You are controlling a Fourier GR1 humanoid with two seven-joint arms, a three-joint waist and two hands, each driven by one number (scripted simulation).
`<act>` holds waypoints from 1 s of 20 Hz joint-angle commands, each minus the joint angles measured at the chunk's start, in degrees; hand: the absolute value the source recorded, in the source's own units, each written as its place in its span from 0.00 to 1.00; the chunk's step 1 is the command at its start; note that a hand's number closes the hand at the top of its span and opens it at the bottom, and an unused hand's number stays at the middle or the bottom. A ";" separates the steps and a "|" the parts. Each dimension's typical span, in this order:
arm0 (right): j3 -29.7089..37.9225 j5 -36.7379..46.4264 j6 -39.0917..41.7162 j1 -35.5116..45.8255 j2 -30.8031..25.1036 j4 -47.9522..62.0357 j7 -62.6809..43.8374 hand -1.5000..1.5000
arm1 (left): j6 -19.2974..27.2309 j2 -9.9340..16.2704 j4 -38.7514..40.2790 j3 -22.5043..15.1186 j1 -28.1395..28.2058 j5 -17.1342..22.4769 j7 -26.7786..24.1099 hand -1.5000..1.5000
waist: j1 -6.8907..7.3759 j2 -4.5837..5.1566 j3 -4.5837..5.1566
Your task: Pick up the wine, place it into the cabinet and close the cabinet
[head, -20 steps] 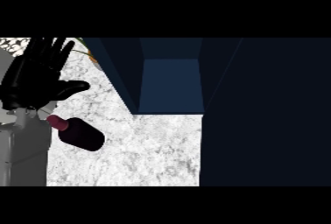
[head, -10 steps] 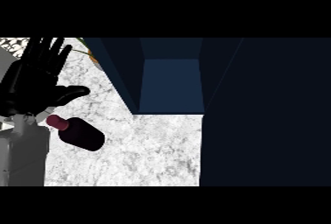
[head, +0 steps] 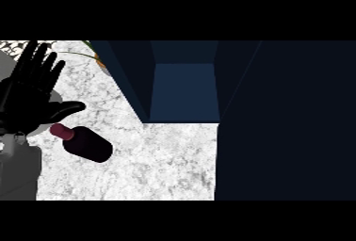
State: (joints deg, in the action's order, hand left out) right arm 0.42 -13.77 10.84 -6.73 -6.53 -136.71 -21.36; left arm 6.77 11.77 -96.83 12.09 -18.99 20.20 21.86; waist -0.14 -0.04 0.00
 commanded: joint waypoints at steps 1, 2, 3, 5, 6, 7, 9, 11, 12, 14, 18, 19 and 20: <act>0.66 -0.68 -0.08 1.31 0.31 -0.08 -0.86 0.00 | 0.22 -0.32 -6.46 -0.82 6.72 -0.31 2.27 0.00 | 0.29 -0.05 -0.01; -2.25 1.91 -0.30 0.74 1.74 -0.41 -0.09 0.00 | -0.08 -1.36 4.25 -1.35 1.49 -3.58 -5.43 0.00 | -0.11 0.06 0.01; -1.64 1.59 -0.39 0.54 1.02 -1.67 -1.56 0.00 | -4.33 3.14 1.73 4.30 3.95 2.71 -1.91 0.00 | 0.10 0.01 0.01; -2.97 2.90 0.22 -1.54 1.78 -3.21 -1.22 0.00 | -3.67 0.30 2.36 1.27 6.49 -0.96 -6.11 0.00 | 0.00 0.00 0.01; -0.59 0.64 2.09 -2.79 1.99 -0.54 2.77 0.00 | -5.26 2.28 4.72 4.09 4.63 2.22 -4.76 0.00 | -0.06 0.02 0.00; -1.93 2.56 0.95 -1.11 2.70 -0.14 1.65 0.00 | -2.41 0.57 2.24 1.03 4.81 -0.99 -4.05 0.00 | 0.01 0.01 0.00; 2.92 -3.05 0.78 2.11 0.96 2.10 0.11 0.00 | -4.86 3.09 1.77 3.08 7.34 0.46 -2.45 0.00 | 0.15 0.03 0.00; 1.69 -2.80 0.46 0.39 0.64 -2.98 -3.16 0.00 | -7.19 2.20 1.26 3.88 11.29 1.64 -5.03 0.00 | 0.12 0.00 0.01; -0.29 0.40 0.81 0.01 1.70 -1.73 -1.73 0.00 | -6.03 1.97 1.95 2.78 9.78 -0.22 -4.90 0.00 | 0.06 0.01 0.00; -2.76 3.10 0.04 1.22 2.98 0.46 -1.15 0.00 | -8.08 2.38 6.22 3.69 9.31 0.72 -6.66 0.00 | 0.08 0.03 0.01; -5.86 5.76 -0.57 -0.61 4.73 -2.06 -0.94 0.00 | -10.96 2.36 8.38 4.79 13.11 0.41 -10.88 0.00 | 0.08 0.01 0.02; -3.50 3.24 -1.80 2.19 3.67 -3.28 -3.87 0.00 | -12.06 4.09 10.00 6.39 12.00 1.07 -11.25 0.00 | 0.08 0.02 0.02; -2.74 3.48 -1.67 5.16 3.28 1.54 -3.42 0.00 | -10.34 2.95 10.55 5.50 11.06 0.50 -10.10 0.00 | 0.14 0.05 0.01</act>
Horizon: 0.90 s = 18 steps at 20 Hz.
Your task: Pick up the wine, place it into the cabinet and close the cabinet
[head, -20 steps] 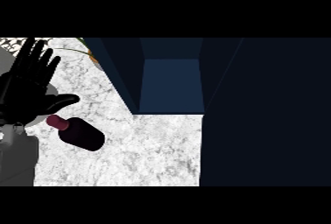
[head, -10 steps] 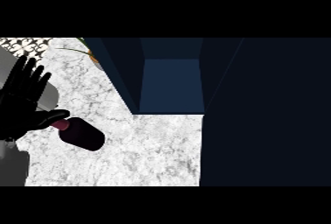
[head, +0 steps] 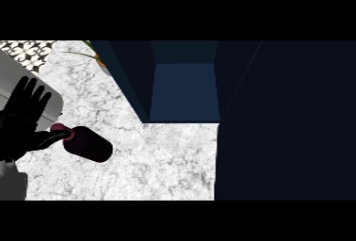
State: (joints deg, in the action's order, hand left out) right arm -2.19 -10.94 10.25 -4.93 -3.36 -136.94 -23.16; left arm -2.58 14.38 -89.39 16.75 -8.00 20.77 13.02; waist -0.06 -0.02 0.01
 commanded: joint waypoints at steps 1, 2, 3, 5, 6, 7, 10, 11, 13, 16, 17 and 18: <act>-0.47 -0.75 0.80 -2.32 -0.23 -3.81 -1.21 0.00 | -3.14 0.31 8.31 1.00 -0.02 -1.34 -6.42 0.00 | -0.25 0.03 0.01; 3.16 -3.68 1.46 -1.20 -1.23 -1.91 -0.53 0.00 | -2.24 -2.42 3.56 -0.67 4.22 -1.57 -5.97 0.00 | -0.03 -0.01 -0.01; 1.41 -1.31 2.76 -2.07 -0.19 0.45 2.78 0.00 | -2.96 -1.11 3.67 0.18 3.68 -0.79 -4.74 0.00 | -0.01 -0.01 -0.02; 0.00 0.83 1.35 -1.00 1.32 1.85 3.22 0.00 | -3.95 -0.40 5.35 0.58 3.31 -0.77 -5.16 0.00 | 0.02 0.00 -0.01; -3.91 5.14 1.39 -2.48 2.53 0.95 4.38 0.00 | -2.19 -1.01 8.43 0.42 0.86 -2.50 -7.48 0.00 | -0.09 0.01 0.00; 1.88 -1.62 2.03 -0.38 0.06 0.63 1.74 0.00 | -3.59 0.02 6.65 0.94 2.35 -1.41 -5.76 0.00 | -0.01 0.00 -0.01; -3.31 2.91 -0.51 -1.68 1.85 -3.29 -2.06 0.00 | -6.34 -0.07 11.02 0.51 3.80 -2.69 -10.11 0.00 | -0.03 -0.01 0.01; 1.56 -0.04 1.92 1.36 0.44 4.36 2.87 0.00 | -4.71 -0.64 6.72 0.23 5.14 -2.52 -7.52 0.00 | 0.13 0.00 -0.02; 1.20 -1.19 -1.72 3.85 -0.37 -3.34 -5.77 0.00 | -7.79 0.89 14.43 1.26 3.42 -2.80 -11.53 0.00 | 0.03 0.02 0.02; 1.58 -1.39 2.58 -1.17 0.11 0.14 0.65 0.00 | -8.20 -0.44 20.26 0.85 2.38 -4.57 -17.10 0.00 | -0.11 0.03 0.00; 0.20 -0.43 -0.44 1.63 0.35 -2.75 -4.28 0.00 | -8.61 1.94 20.49 2.07 -0.53 -2.58 -12.88 0.00 | -0.08 0.02 0.00; 0.93 -1.82 2.47 -2.08 0.32 -2.23 -0.47 0.00 | -9.27 1.55 23.28 2.37 0.03 -3.22 -16.27 0.00 | -0.16 0.02 0.00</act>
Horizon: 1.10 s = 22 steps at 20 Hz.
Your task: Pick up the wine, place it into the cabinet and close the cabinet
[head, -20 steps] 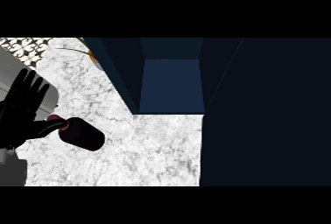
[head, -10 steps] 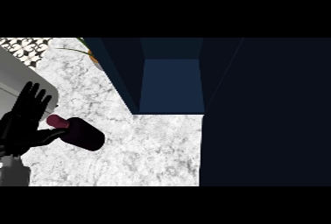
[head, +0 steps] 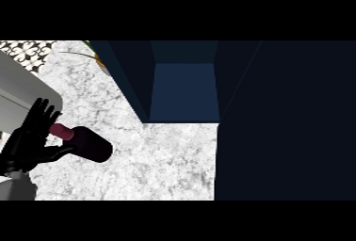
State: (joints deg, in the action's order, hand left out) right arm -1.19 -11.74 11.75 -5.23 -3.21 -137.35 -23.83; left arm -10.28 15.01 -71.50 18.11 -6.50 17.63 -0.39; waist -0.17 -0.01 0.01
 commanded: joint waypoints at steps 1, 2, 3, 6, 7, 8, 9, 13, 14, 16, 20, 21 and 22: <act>-5.37 4.56 0.42 -2.36 2.64 0.32 2.63 0.00 | -0.76 -2.08 3.21 -1.59 1.35 -1.94 -4.33 0.00 | 0.04 -0.01 0.00; -0.26 0.06 1.17 -1.75 -0.11 -1.28 0.49 0.00 | -1.27 -1.38 10.47 -0.87 -3.16 -2.48 -7.51 0.00 | -0.21 0.04 0.01; 0.55 -0.91 2.59 -5.42 0.50 -1.72 3.07 0.00 | -1.02 -0.68 2.58 -0.97 -0.13 -0.63 -1.91 0.00 | -0.02 -0.04 -0.02; -0.07 -1.34 0.62 -3.15 0.45 -4.08 -1.17 0.00 | -1.74 -0.44 12.27 -0.24 -4.52 -1.19 -5.68 0.00 | -0.18 0.00 0.00; -3.89 3.84 -2.22 0.75 2.02 -2.54 -2.57 0.00 | -3.77 0.78 15.33 0.73 -3.71 -1.29 -8.74 0.00 | -0.04 0.03 0.02; 0.08 0.39 1.00 -1.63 0.58 -0.42 1.61 0.00 | -4.82 0.51 18.58 0.57 -4.21 -1.71 -11.02 0.00 | -0.17 0.05 0.01; 1.19 0.58 0.65 2.14 0.19 3.24 2.12 0.00 | -2.17 -2.57 19.99 -1.43 -4.59 -4.51 -14.23 0.00 | -0.15 0.11 0.02; 0.90 -1.68 -0.44 -1.21 -0.11 -5.09 -3.29 0.00 | -3.28 -1.27 22.05 -1.34 -6.12 -3.77 -13.14 0.00 | -0.30 0.02 0.01; -2.79 2.82 -2.55 2.46 1.27 -3.32 -4.17 0.00 | -4.97 -0.73 24.97 -0.74 -6.10 -3.29 -14.49 0.00 | -0.15 0.05 0.03; -5.84 7.45 -0.76 -0.44 3.09 0.80 3.16 0.00 | -5.19 -0.58 23.79 -1.36 -4.52 -3.92 -15.75 0.00 | -0.02 0.02 0.00; -2.92 3.90 -1.18 1.77 2.07 1.52 0.94 0.00 | -3.89 -1.14 32.29 -1.09 -8.36 -5.59 -21.11 0.00 | -0.21 0.09 0.02; -3.26 3.78 -3.50 3.22 1.48 -3.25 -4.97 0.00 | -7.58 1.06 32.58 -0.66 -7.64 -4.61 -21.15 0.00 | -0.15 0.05 0.03; -0.82 1.61 0.06 0.12 0.39 -0.73 -0.20 0.00 | -2.96 -1.84 36.13 -1.24 -10.56 -6.51 -23.51 0.00 | -0.43 0.11 0.03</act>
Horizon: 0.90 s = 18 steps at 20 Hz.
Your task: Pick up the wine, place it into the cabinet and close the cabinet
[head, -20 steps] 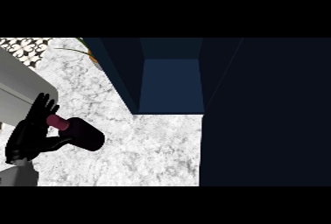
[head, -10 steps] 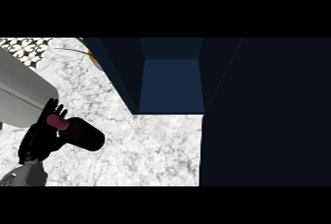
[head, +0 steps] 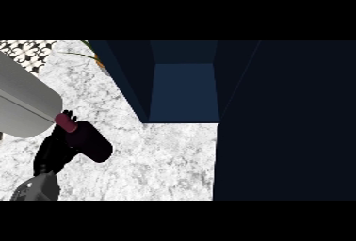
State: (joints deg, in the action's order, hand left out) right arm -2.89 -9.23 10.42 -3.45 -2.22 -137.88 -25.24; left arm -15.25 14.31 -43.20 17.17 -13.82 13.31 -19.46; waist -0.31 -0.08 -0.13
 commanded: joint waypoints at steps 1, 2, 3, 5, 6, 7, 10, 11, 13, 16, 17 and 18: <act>1.52 -1.34 3.79 -4.61 -0.77 1.04 4.92 0.00 | 0.91 -0.50 7.12 -0.61 -2.26 -1.86 -3.42 0.00 | -0.17 0.14 0.14; 2.39 -1.80 1.28 -1.05 -1.01 -0.71 0.84 0.00 | -0.74 -1.23 9.67 -0.96 -0.28 -2.68 -7.94 0.00 | -0.14 0.17 0.17; 2.89 -2.58 1.72 -4.56 -0.46 -3.12 1.80 0.00 | 0.88 -0.84 6.39 -0.62 -0.31 -1.36 -4.23 0.00 | -0.03 0.07 0.13; 1.86 -2.22 1.62 -2.10 -1.28 -3.26 -0.68 0.00 | -1.60 1.09 13.89 1.20 -5.05 -0.23 -4.81 0.00 | -0.19 0.15 0.16; 4.16 -3.64 1.95 0.17 -2.32 -0.44 -0.93 0.00 | 2.37 -2.43 9.56 -0.39 -3.54 -0.85 -5.67 0.00 | 0.05 0.10 0.14; 5.63 -3.09 -0.55 7.42 -2.88 3.50 -3.08 0.00 | -0.72 -1.09 10.75 0.48 -3.92 0.52 -4.37 0.00 | 0.23 0.15 0.15; 1.09 0.83 2.26 -2.30 0.57 2.65 4.93 0.00 | -2.27 -1.53 14.82 1.45 -4.72 1.38 -8.49 0.00 | -0.02 0.12 0.14; -0.07 1.17 2.36 -2.99 0.45 1.27 3.76 0.00 | -6.25 0.81 22.40 2.61 -7.37 1.00 -11.55 0.00 | -0.46 0.28 0.21; -1.03 1.44 1.01 -2.56 1.01 -1.08 1.80 0.00 | -6.27 -1.17 23.45 1.95 -6.30 0.44 -14.62 0.00 | -0.37 0.24 0.20; -0.79 1.85 1.70 -0.77 0.72 2.03 2.60 0.00 | -5.75 -1.08 26.23 1.59 -7.31 -0.59 -17.89 0.00 | -0.29 0.26 0.21; 1.39 -0.20 0.61 -0.84 0.03 -0.22 -0.18 0.00 | -7.28 0.52 23.26 1.88 -6.01 1.30 -14.27 0.00 | -0.03 0.13 0.16; 1.99 -0.09 3.91 -2.84 0.46 3.70 7.54 0.00 | -9.83 3.75 28.02 3.21 -9.26 1.15 -15.10 0.00 | -0.40 0.28 0.19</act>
State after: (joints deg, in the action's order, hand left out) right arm -0.95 -9.82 12.63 -4.75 -2.53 -136.49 -22.50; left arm -22.17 15.41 -20.07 19.54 -21.16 14.21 -33.24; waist -0.57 0.09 0.00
